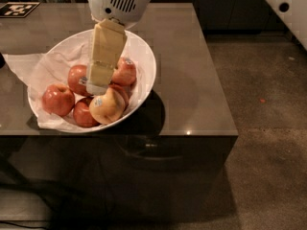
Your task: Pick apple from white bowl
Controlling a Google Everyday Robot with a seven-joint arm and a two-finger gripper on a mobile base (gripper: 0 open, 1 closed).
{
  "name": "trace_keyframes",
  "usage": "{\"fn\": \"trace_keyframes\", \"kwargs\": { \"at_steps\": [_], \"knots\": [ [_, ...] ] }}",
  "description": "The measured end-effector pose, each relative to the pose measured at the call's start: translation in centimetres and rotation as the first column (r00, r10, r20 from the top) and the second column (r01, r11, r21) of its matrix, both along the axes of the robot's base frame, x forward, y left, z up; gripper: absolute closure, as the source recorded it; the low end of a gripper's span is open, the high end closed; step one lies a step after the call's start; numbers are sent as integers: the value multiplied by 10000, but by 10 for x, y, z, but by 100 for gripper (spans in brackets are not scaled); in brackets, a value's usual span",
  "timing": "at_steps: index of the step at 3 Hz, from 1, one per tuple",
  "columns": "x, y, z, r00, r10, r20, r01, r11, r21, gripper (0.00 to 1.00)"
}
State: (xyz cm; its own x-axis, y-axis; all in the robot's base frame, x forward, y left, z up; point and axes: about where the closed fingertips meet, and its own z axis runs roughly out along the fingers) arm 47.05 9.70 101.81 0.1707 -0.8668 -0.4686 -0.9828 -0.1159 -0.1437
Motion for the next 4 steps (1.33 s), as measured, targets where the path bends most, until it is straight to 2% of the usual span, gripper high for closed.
{"fn": "trace_keyframes", "kwargs": {
  "at_steps": [1,2,3,4],
  "knots": [
    [7,5,-6,10000,-6,99,10,9992,-391,0],
    [27,16,-17,9999,101,40,-99,9987,-501,0],
    [55,31,-50,9989,56,-456,-74,9992,-399,0],
    [55,32,-51,9989,59,-462,-77,9992,-394,0]
  ]
}}
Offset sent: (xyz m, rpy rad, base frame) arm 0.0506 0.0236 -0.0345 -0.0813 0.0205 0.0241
